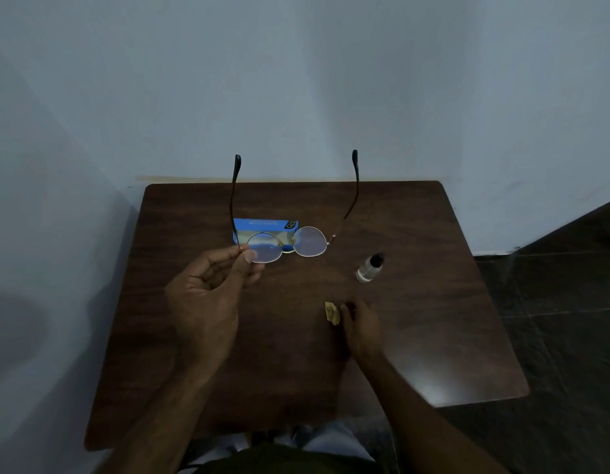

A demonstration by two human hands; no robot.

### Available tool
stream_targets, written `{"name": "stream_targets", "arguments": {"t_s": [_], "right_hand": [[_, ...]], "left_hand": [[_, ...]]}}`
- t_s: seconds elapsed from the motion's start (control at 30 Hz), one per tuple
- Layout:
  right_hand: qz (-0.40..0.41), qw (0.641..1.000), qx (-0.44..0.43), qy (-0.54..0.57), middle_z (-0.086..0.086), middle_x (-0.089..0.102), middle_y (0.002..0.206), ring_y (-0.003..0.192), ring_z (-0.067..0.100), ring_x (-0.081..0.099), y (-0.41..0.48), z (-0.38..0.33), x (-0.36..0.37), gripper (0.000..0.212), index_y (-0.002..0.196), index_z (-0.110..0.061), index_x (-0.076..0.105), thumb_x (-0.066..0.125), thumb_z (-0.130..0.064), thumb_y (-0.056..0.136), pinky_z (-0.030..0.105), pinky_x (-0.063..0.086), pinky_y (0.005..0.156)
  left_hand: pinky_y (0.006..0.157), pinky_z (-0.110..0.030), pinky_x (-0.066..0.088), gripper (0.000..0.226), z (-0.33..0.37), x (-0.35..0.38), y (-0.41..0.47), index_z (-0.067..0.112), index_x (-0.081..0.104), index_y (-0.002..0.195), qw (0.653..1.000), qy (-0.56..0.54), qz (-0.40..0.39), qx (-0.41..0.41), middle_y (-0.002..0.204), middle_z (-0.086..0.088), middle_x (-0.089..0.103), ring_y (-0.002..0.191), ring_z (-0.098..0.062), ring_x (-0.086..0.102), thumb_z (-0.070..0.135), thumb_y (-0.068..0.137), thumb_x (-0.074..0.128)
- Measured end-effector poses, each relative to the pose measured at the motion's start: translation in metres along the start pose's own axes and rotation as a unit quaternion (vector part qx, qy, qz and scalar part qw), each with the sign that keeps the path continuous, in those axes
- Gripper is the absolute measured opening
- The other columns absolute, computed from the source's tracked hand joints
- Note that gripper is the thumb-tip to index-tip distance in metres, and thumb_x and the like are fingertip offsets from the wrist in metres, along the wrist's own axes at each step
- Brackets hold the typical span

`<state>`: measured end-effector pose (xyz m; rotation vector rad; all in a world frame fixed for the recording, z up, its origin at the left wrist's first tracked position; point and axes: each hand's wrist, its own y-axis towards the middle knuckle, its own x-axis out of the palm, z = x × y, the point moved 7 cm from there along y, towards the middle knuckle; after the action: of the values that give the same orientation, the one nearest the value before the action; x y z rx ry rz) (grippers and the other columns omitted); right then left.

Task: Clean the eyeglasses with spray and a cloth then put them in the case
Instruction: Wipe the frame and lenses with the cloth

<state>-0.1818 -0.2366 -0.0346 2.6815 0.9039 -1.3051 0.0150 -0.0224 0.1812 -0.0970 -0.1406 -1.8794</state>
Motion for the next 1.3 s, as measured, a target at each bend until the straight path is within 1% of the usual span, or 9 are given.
{"name": "stream_targets", "arguments": {"t_s": [0.1, 0.23, 0.3, 0.47, 0.57, 0.7, 0.8, 0.9, 1.3], "right_hand": [[-0.046, 0.997, -0.043, -0.042, 0.006, 0.066, 0.1, 0.089, 0.028, 0.066, 0.002, -0.014, 0.017, 0.021, 0.096, -0.016, 0.06, 0.058, -0.035, 0.105, 0.04, 0.051, 0.074], [-0.107, 0.981, -0.083, -0.135, 0.011, 0.063, 0.111, 0.094, 0.035, 0.066, 0.002, -0.028, 0.032, 0.012, 0.108, -0.014, 0.059, 0.054, -0.024, 0.104, 0.04, 0.049, 0.078], [-0.112, 0.983, -0.083, -0.121, 0.008, 0.064, 0.102, 0.087, 0.034, 0.068, -0.001, -0.034, 0.033, 0.005, 0.1, -0.018, 0.058, 0.054, -0.02, 0.102, 0.04, 0.053, 0.075], [-0.005, 0.987, -0.144, 0.07, -0.01, 0.07, 0.088, 0.077, 0.01, 0.071, -0.038, -0.11, -0.009, 0.006, 0.094, -0.027, 0.067, 0.07, -0.023, 0.098, 0.042, 0.06, 0.07], [0.096, 0.952, -0.225, 0.182, -0.006, 0.071, 0.101, 0.085, 0.014, 0.074, -0.087, -0.185, -0.067, 0.019, 0.105, -0.02, 0.076, 0.079, -0.006, 0.092, 0.035, 0.062, 0.073], [0.184, 0.909, -0.349, 0.134, 0.001, 0.065, 0.108, 0.088, 0.013, 0.068, -0.13, -0.262, -0.115, 0.015, 0.109, -0.011, 0.079, 0.079, -0.007, 0.094, 0.032, 0.059, 0.068], [0.218, 0.913, -0.344, 0.021, -0.003, 0.063, 0.101, 0.075, 0.01, 0.06, -0.12, -0.283, -0.109, 0.008, 0.102, -0.014, 0.077, 0.077, -0.011, 0.095, 0.031, 0.05, 0.057], [0.216, 0.923, -0.316, -0.043, 0.0, 0.062, 0.095, 0.07, 0.016, 0.058, -0.102, -0.291, -0.099, 0.008, 0.096, -0.013, 0.073, 0.075, -0.006, 0.092, 0.031, 0.046, 0.053], [0.184, 0.934, -0.293, -0.089, 0.001, 0.068, 0.096, 0.07, 0.022, 0.064, -0.098, -0.293, -0.091, 0.008, 0.092, -0.013, 0.076, 0.074, -0.006, 0.09, 0.031, 0.048, 0.056]], "left_hand": [[0.074, -0.028, 0.066, 0.017, 0.002, -0.004, -0.002, 0.004, 0.076, 0.106, 1.0, -0.006, -0.003, -0.004, 0.093, -0.005, 0.082, 0.079, -0.021, 0.08, 0.001, 0.089, 0.077], [0.073, -0.028, 0.065, 0.015, 0.004, -0.015, -0.002, 0.007, 0.077, 0.102, 1.0, -0.004, -0.001, -0.004, 0.09, -0.005, 0.082, 0.077, -0.021, 0.08, 0.001, 0.089, 0.078], [0.073, -0.029, 0.066, 0.015, 0.006, -0.022, 0.0, 0.005, 0.077, 0.102, 1.0, -0.003, 0.004, -0.001, 0.09, -0.006, 0.082, 0.076, -0.022, 0.08, 0.001, 0.088, 0.078], [0.075, -0.031, 0.066, 0.015, 0.008, -0.038, 0.003, 0.007, 0.078, 0.101, 1.0, 0.0, 0.017, 0.007, 0.091, -0.005, 0.082, 0.078, -0.022, 0.08, 0.002, 0.087, 0.079], [0.077, -0.032, 0.066, 0.016, 0.009, -0.046, 0.004, 0.004, 0.077, 0.103, 1.0, 0.009, 0.025, 0.016, 0.091, -0.004, 0.083, 0.08, -0.022, 0.081, 0.001, 0.088, 0.079], [0.076, -0.019, 0.061, 0.015, 0.021, -0.052, 0.003, 0.009, 0.078, 0.102, 0.995, 0.071, 0.032, 0.062, 0.089, 0.014, 0.081, 0.083, -0.007, 0.079, 0.004, 0.088, 0.081], [0.075, -0.009, 0.055, 0.017, 0.035, -0.052, -0.003, 0.013, 0.078, 0.101, 0.986, 0.12, 0.031, 0.108, 0.086, 0.019, 0.077, 0.085, 0.002, 0.076, 0.009, 0.085, 0.083], [0.077, -0.012, 0.057, 0.018, 0.044, -0.05, -0.007, 0.014, 0.079, 0.1, 0.983, 0.121, 0.018, 0.134, 0.091, 0.014, 0.078, 0.085, -0.001, 0.077, 0.008, 0.084, 0.085], [0.075, -0.02, 0.061, 0.021, 0.038, -0.057, -0.003, 0.007, 0.079, 0.103, 0.985, 0.108, 0.023, 0.135, 0.093, 0.003, 0.081, 0.085, -0.007, 0.079, 0.006, 0.083, 0.087]]}}
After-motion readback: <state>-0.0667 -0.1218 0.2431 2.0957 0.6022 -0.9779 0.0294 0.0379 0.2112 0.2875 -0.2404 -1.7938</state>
